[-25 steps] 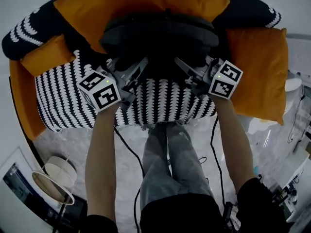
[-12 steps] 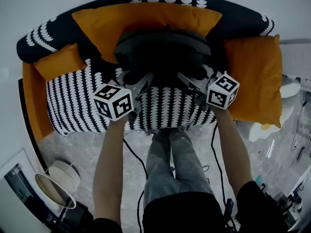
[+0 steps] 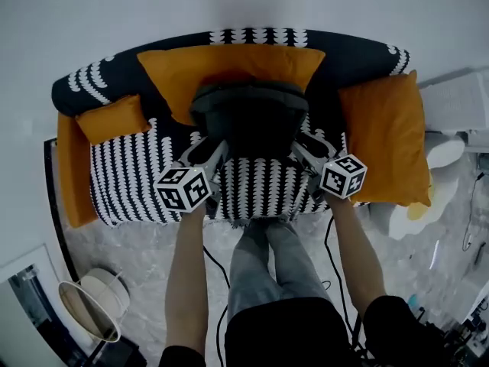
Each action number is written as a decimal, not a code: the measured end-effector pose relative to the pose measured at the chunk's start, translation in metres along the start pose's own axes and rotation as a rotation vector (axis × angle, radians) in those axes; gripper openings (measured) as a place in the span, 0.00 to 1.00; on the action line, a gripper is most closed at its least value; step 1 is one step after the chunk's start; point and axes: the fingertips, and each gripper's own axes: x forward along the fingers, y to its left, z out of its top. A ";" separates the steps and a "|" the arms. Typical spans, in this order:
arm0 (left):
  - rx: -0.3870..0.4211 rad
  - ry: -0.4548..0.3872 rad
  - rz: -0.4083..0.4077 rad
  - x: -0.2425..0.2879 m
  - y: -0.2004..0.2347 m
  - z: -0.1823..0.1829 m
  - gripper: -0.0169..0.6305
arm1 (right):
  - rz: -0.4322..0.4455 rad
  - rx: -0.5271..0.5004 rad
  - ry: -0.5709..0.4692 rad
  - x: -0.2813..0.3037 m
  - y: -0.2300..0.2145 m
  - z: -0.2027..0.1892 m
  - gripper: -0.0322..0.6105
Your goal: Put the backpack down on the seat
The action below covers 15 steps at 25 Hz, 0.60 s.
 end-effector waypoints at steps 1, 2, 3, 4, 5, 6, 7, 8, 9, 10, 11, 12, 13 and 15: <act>-0.014 -0.012 0.012 -0.005 -0.002 0.001 0.30 | -0.021 0.015 -0.014 -0.006 0.000 0.003 0.27; -0.018 -0.018 0.027 -0.009 -0.005 0.002 0.29 | -0.037 0.030 -0.034 -0.013 0.001 0.007 0.23; -0.016 -0.021 0.045 -0.013 -0.007 0.003 0.29 | -0.047 0.042 -0.058 -0.018 0.003 0.012 0.14; -0.010 -0.024 0.064 -0.017 -0.009 0.005 0.29 | -0.051 0.048 -0.079 -0.022 0.007 0.018 0.10; -0.007 -0.032 0.080 -0.023 -0.011 0.008 0.29 | -0.051 0.047 -0.091 -0.024 0.013 0.022 0.10; -0.010 -0.045 0.092 -0.029 -0.015 0.010 0.26 | -0.047 0.040 -0.095 -0.026 0.020 0.026 0.10; -0.017 -0.061 0.100 -0.037 -0.020 0.012 0.21 | -0.041 0.029 -0.093 -0.030 0.027 0.028 0.09; -0.023 -0.076 0.105 -0.044 -0.027 0.015 0.15 | -0.035 0.015 -0.088 -0.033 0.035 0.032 0.08; -0.020 -0.086 0.108 -0.051 -0.034 0.019 0.10 | -0.029 0.004 -0.088 -0.037 0.042 0.036 0.06; -0.009 -0.095 0.109 -0.058 -0.041 0.025 0.05 | -0.022 0.000 -0.095 -0.040 0.051 0.042 0.06; 0.006 -0.107 0.106 -0.064 -0.047 0.033 0.03 | -0.014 0.002 -0.107 -0.042 0.059 0.048 0.06; 0.016 -0.123 0.101 -0.070 -0.054 0.041 0.03 | -0.006 0.005 -0.117 -0.044 0.068 0.054 0.06; 0.018 -0.140 0.094 -0.074 -0.062 0.047 0.03 | 0.001 0.003 -0.122 -0.048 0.076 0.059 0.06; 0.004 -0.171 0.081 -0.081 -0.076 0.057 0.03 | 0.005 -0.013 -0.123 -0.059 0.088 0.068 0.06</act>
